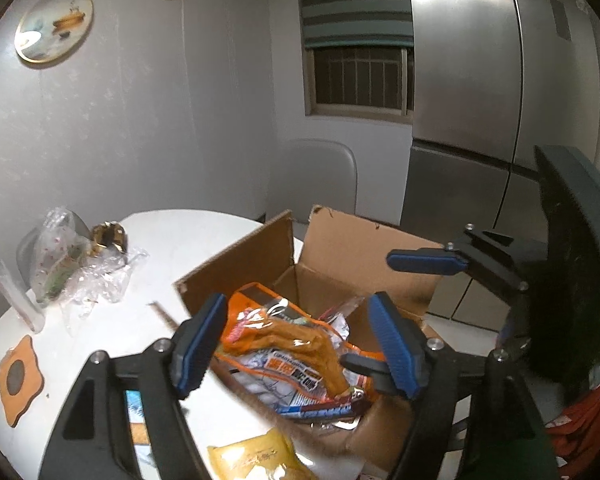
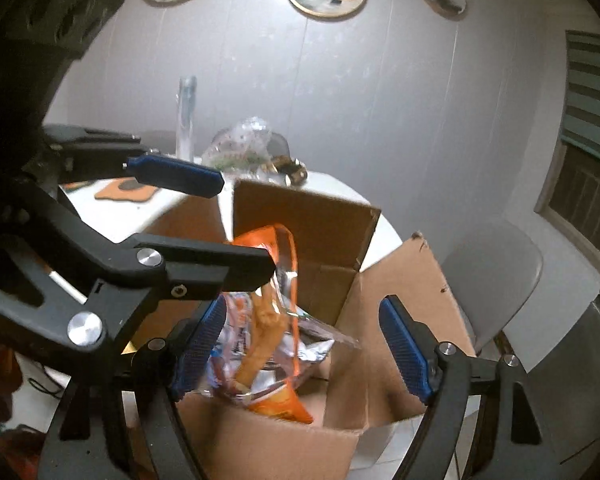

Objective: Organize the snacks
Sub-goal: 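Open both grippers over the box and withdraw toward the table, then grasp the blue cracker pack with the left gripper while the right grasps the yellow cheese cracker pack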

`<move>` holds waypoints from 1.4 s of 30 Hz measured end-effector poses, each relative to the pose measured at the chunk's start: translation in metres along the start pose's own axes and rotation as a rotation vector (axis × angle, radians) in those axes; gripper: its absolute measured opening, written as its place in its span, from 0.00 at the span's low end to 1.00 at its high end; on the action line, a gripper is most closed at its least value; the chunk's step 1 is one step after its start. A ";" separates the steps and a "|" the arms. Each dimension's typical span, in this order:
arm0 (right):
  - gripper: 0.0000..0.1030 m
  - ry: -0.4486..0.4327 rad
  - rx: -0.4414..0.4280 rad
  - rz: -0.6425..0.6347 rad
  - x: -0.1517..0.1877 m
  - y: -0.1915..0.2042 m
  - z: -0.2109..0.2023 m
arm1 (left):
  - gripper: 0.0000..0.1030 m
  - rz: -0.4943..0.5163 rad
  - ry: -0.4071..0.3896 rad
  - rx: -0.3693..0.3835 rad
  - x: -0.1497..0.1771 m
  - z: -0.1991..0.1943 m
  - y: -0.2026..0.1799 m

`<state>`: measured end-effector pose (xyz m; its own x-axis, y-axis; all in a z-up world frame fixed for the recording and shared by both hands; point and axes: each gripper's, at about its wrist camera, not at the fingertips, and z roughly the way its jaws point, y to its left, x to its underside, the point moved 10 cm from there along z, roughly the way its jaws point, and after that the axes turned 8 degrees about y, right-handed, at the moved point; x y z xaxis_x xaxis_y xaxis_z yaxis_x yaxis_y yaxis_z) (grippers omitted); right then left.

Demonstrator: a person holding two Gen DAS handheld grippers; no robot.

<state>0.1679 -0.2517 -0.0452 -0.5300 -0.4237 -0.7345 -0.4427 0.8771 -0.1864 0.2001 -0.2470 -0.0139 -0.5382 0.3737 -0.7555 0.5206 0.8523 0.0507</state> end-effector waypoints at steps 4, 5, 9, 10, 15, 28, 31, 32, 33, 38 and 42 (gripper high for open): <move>0.74 -0.064 -0.015 -0.007 -0.003 0.017 -0.036 | 0.69 -0.029 -0.040 -0.037 0.008 -0.034 0.019; 0.74 -0.080 -0.023 -0.012 -0.006 0.024 -0.043 | 0.69 -0.037 -0.048 -0.052 0.012 -0.043 0.025; 0.74 -0.138 -0.087 -0.064 -0.022 0.071 -0.065 | 0.69 -0.078 -0.067 -0.115 0.034 -0.077 0.057; 0.74 -0.142 -0.105 -0.080 -0.024 0.082 -0.068 | 0.69 -0.089 -0.068 -0.125 0.039 -0.083 0.063; 0.74 -0.099 -0.223 -0.169 -0.021 0.152 -0.059 | 0.69 -0.152 -0.041 -0.196 0.081 -0.097 0.109; 0.74 0.161 -0.229 -0.002 0.061 0.193 0.063 | 0.81 -0.271 0.137 -0.151 0.183 -0.018 0.174; 0.58 0.186 -0.200 0.058 0.074 0.183 0.079 | 0.82 -0.271 0.172 -0.137 0.188 0.008 0.178; 0.53 0.190 -0.191 0.065 0.077 0.182 0.082 | 0.82 -0.272 0.180 -0.131 0.188 0.013 0.179; 0.47 0.193 -0.183 0.070 0.079 0.181 0.084 | 0.82 -0.272 0.194 -0.118 0.187 0.021 0.180; 0.45 0.183 -0.122 0.043 0.077 0.177 0.093 | 0.82 -0.246 0.252 -0.098 0.184 0.054 0.186; 0.45 0.187 -0.097 0.033 0.070 0.176 0.106 | 0.82 -0.214 0.274 -0.063 0.175 0.072 0.188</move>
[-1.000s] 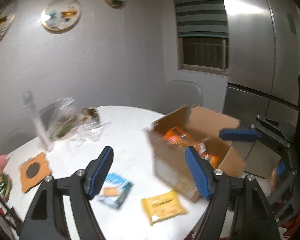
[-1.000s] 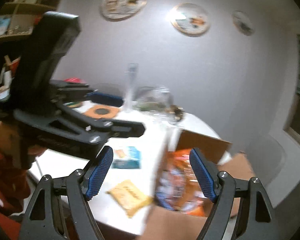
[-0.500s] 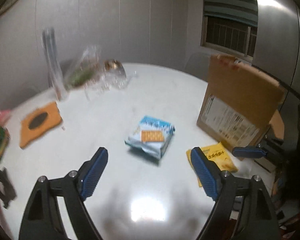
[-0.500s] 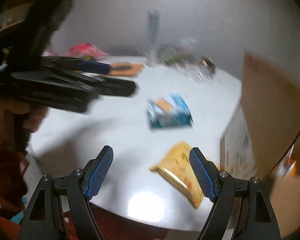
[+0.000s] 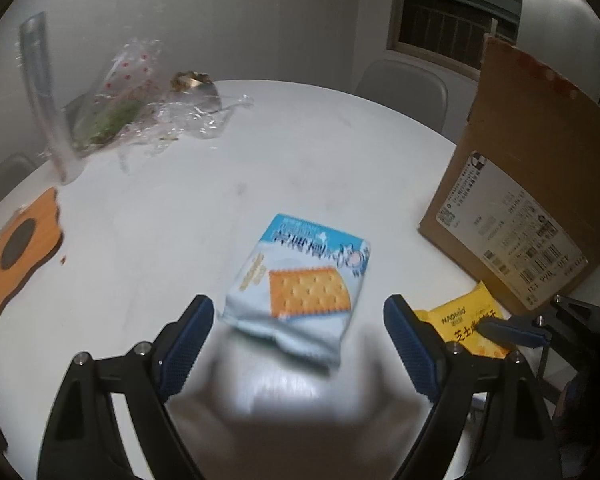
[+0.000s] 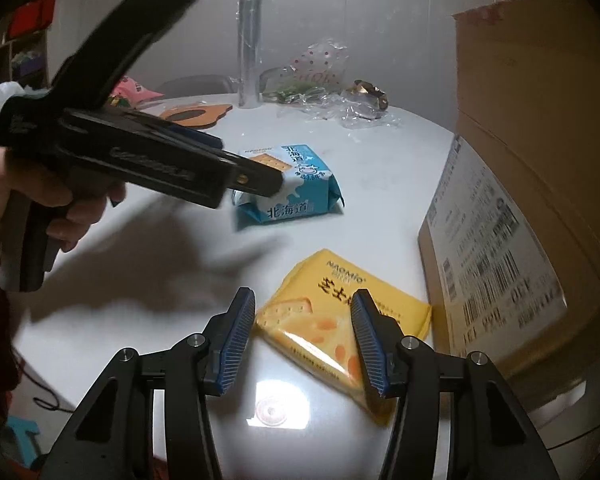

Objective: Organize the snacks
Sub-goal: 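Grasp the blue cracker pack with the left gripper while the right grasps the yellow cheese cracker pack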

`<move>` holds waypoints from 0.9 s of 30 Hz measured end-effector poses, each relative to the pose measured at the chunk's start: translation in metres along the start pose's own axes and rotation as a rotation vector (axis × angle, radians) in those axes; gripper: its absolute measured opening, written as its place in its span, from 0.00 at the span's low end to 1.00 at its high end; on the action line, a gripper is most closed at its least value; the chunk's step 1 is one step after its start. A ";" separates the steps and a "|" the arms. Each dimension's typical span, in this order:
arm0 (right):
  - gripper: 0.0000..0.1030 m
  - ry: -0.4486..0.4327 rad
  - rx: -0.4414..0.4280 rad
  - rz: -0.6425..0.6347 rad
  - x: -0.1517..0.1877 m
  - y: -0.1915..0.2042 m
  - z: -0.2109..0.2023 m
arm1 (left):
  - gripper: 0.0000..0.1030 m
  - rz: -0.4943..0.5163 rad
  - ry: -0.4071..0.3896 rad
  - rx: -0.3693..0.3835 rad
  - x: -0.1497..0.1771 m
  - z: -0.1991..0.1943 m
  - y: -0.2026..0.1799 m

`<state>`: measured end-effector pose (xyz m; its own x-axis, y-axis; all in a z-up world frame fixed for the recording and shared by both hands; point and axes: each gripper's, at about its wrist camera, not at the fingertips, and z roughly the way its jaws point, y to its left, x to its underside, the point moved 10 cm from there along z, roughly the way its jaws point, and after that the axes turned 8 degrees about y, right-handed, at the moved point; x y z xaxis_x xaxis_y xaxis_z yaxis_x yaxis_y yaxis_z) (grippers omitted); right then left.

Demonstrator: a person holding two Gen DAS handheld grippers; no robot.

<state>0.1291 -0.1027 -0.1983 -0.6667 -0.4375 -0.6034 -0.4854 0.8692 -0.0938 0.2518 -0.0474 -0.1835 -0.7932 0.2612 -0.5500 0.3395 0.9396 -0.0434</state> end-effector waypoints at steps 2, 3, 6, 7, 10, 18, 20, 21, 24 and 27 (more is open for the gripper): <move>0.46 0.003 0.009 -0.010 -0.004 0.002 0.003 | 0.82 0.024 0.009 0.001 -0.008 0.007 0.000; 0.46 0.002 0.007 -0.010 -0.007 0.002 0.005 | 0.82 0.032 0.015 0.006 -0.011 0.011 0.001; 0.45 0.004 -0.016 0.006 -0.015 0.001 0.011 | 0.82 0.033 0.047 0.048 -0.014 0.023 0.001; 0.45 0.005 -0.027 0.013 -0.017 0.000 0.013 | 0.80 0.025 0.058 0.057 -0.014 0.026 0.002; 0.45 0.006 -0.041 0.025 -0.023 -0.002 0.017 | 0.66 0.033 0.068 0.060 -0.009 0.027 0.004; 0.46 0.024 -0.040 0.026 -0.025 -0.006 0.018 | 0.64 -0.030 0.077 0.033 0.017 0.009 0.015; 0.50 0.025 -0.062 0.036 -0.021 -0.005 0.015 | 0.64 -0.049 0.076 0.016 0.027 0.000 0.017; 0.52 0.026 -0.072 0.042 -0.021 -0.004 0.014 | 0.64 -0.053 0.074 0.011 0.031 -0.003 0.017; 0.54 0.028 -0.116 0.061 -0.017 0.003 0.008 | 0.64 -0.067 0.064 0.004 0.050 -0.016 0.013; 0.54 0.029 -0.165 0.057 -0.014 0.015 0.001 | 0.64 -0.091 0.055 0.004 0.065 -0.028 0.013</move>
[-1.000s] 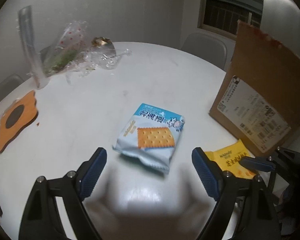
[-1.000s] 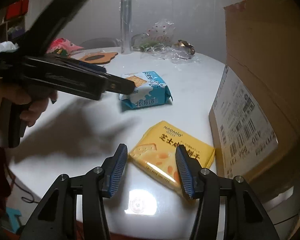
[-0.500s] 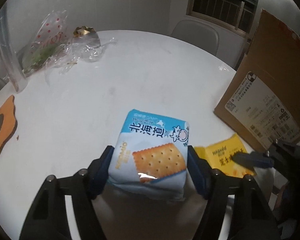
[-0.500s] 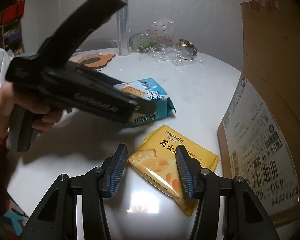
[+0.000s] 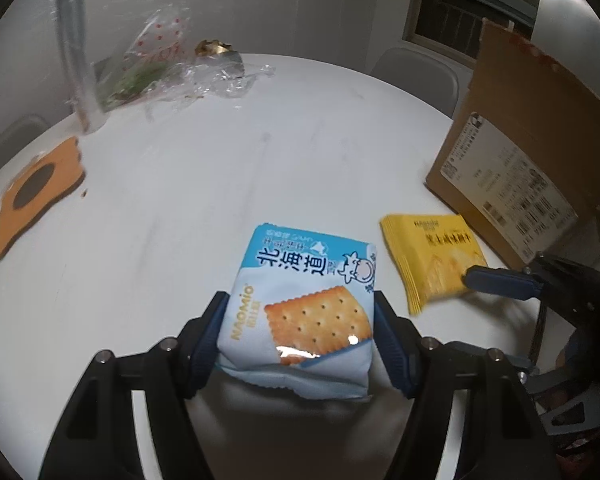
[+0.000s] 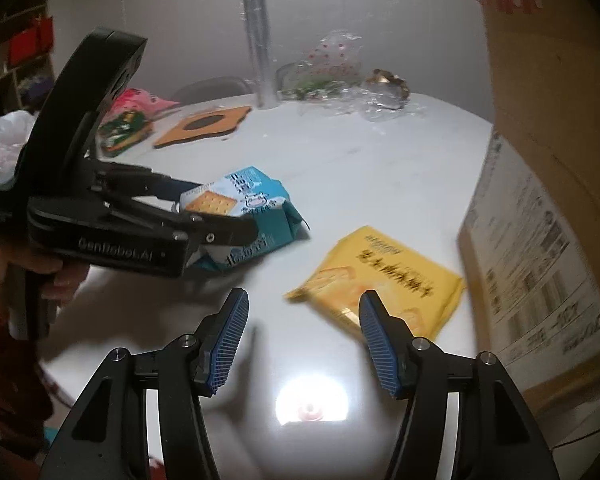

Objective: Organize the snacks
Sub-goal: 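Grasp the blue cracker pack with the left gripper while the right grasps the yellow cheese cracker pack, then carry the blue pack with the left gripper while the right carries the yellow pack into the box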

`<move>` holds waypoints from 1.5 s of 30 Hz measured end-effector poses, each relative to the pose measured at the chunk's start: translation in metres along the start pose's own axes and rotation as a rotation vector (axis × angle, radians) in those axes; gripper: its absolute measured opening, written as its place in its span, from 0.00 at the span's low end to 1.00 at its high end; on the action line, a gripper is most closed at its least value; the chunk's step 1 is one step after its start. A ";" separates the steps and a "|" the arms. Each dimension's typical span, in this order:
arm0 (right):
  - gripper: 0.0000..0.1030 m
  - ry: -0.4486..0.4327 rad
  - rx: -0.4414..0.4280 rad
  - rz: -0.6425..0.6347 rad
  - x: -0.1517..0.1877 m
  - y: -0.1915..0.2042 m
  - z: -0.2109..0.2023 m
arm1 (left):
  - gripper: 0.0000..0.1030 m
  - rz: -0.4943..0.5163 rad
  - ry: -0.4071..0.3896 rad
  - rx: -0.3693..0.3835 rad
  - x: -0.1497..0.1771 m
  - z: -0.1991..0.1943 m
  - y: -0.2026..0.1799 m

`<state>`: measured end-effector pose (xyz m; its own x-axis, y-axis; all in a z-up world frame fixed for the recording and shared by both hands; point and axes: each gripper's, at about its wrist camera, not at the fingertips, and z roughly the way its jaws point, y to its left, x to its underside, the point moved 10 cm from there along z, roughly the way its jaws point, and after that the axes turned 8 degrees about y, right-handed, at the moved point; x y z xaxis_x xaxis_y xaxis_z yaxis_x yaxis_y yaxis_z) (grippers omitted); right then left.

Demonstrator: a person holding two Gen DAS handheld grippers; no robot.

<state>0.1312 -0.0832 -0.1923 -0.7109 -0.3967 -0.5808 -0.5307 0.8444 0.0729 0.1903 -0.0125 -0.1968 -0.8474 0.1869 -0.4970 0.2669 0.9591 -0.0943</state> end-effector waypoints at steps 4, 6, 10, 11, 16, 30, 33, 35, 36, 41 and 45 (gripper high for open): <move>0.52 -0.015 0.067 0.006 0.000 -0.006 -0.004 | 0.64 -0.026 -0.019 -0.010 0.007 -0.007 0.003; 0.52 -0.035 0.148 0.018 0.000 -0.018 -0.007 | 0.64 -0.035 -0.027 -0.008 0.007 -0.007 0.004; 0.53 -0.028 0.187 0.035 0.010 -0.028 -0.007 | 0.64 -0.035 -0.037 -0.018 0.009 -0.009 0.002; 0.52 -0.031 0.192 0.036 0.010 -0.028 -0.005 | 0.64 -0.033 -0.038 -0.019 0.008 -0.008 0.002; 0.57 -0.025 0.098 0.067 0.016 -0.015 0.000 | 0.64 -0.037 -0.043 -0.001 0.008 -0.008 0.004; 0.77 -0.005 0.169 -0.144 -0.034 -0.013 0.024 | 0.64 -0.096 -0.063 -0.025 0.002 -0.008 0.023; 0.77 0.079 0.126 -0.149 -0.037 -0.019 0.045 | 0.64 -0.115 -0.070 -0.025 0.002 -0.010 0.029; 0.77 0.124 0.097 -0.135 -0.036 -0.024 0.056 | 0.63 -0.126 -0.076 -0.025 0.001 -0.010 0.032; 0.77 0.137 0.089 -0.126 -0.035 -0.027 0.059 | 0.63 -0.130 -0.077 -0.025 0.001 -0.010 0.033; 0.72 0.150 0.060 -0.113 -0.034 -0.030 0.064 | 0.63 -0.142 -0.080 -0.035 0.003 -0.012 0.035; 0.66 0.148 0.065 -0.111 -0.034 -0.028 0.061 | 0.63 -0.147 -0.099 -0.044 0.003 -0.020 0.033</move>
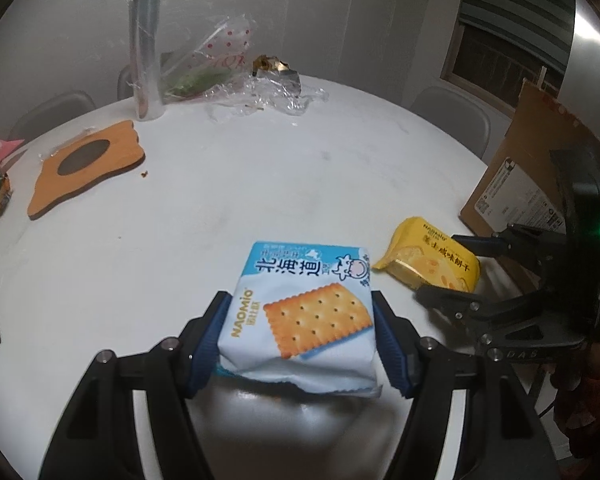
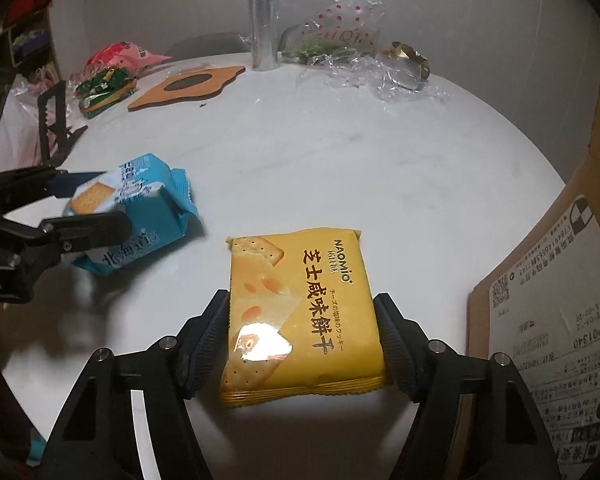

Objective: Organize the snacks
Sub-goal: 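Carry the blue pack with the left gripper while the right carries the yellow pack into the box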

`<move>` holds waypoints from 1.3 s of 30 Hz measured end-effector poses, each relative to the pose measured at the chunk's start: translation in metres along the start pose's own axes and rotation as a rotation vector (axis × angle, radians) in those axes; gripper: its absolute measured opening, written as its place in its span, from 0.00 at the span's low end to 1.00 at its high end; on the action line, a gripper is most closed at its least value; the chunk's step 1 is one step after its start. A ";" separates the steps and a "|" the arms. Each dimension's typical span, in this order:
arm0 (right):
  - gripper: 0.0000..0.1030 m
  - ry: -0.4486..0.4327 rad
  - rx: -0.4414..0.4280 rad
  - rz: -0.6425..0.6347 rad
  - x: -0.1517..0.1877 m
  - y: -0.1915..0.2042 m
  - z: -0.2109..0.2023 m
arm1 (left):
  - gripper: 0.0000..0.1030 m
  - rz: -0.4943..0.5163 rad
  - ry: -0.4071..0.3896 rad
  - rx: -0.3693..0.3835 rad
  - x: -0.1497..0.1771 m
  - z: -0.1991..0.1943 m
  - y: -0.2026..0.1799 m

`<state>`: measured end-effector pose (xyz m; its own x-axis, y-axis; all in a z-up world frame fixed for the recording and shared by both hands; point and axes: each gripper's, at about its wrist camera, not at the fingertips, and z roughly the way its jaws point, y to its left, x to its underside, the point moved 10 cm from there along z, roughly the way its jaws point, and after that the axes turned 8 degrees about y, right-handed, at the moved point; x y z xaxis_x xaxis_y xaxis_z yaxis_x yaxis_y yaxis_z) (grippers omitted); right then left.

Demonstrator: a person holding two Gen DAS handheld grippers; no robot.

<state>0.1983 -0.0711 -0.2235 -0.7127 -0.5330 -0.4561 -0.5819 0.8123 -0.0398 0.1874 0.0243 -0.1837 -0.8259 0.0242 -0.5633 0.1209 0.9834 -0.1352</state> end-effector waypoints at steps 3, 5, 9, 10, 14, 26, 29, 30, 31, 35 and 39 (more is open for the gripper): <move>0.65 -0.023 -0.005 -0.003 0.000 0.008 -0.009 | 0.62 -0.004 -0.027 -0.003 0.000 -0.014 -0.002; 0.65 -0.053 -0.011 -0.012 -0.002 0.015 -0.021 | 0.62 -0.005 -0.057 -0.009 -0.003 -0.028 -0.004; 0.65 -0.134 -0.006 -0.050 -0.007 0.031 -0.058 | 0.62 0.005 -0.116 -0.020 -0.008 -0.056 -0.010; 0.65 -0.150 -0.001 -0.059 -0.008 0.034 -0.066 | 0.62 0.005 -0.130 -0.024 -0.009 -0.062 -0.012; 0.65 -0.239 0.010 -0.081 -0.014 0.043 -0.110 | 0.62 0.015 -0.209 -0.034 -0.023 -0.098 -0.022; 0.65 -0.477 0.058 -0.070 -0.018 0.006 -0.234 | 0.62 0.130 -0.402 -0.026 -0.086 -0.185 -0.100; 0.65 -0.506 0.081 -0.025 -0.010 -0.020 -0.250 | 0.62 0.171 -0.416 0.004 -0.101 -0.187 -0.131; 0.65 -0.512 0.090 -0.001 -0.006 -0.033 -0.255 | 0.62 0.184 -0.419 0.010 -0.105 -0.186 -0.140; 0.65 -0.514 0.098 0.018 -0.003 -0.043 -0.258 | 0.62 0.197 -0.423 0.014 -0.109 -0.186 -0.150; 0.65 -0.508 0.142 0.108 0.016 -0.092 -0.261 | 0.62 0.264 -0.421 0.040 -0.127 -0.174 -0.198; 0.65 -0.477 0.152 0.186 0.034 -0.131 -0.249 | 0.62 0.322 -0.392 0.070 -0.138 -0.155 -0.240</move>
<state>0.1530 -0.2547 -0.0128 -0.5207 -0.2381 -0.8199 -0.3738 0.9270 -0.0318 0.1869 -0.1876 0.0525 -0.4734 0.2414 -0.8471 0.3830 0.9225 0.0489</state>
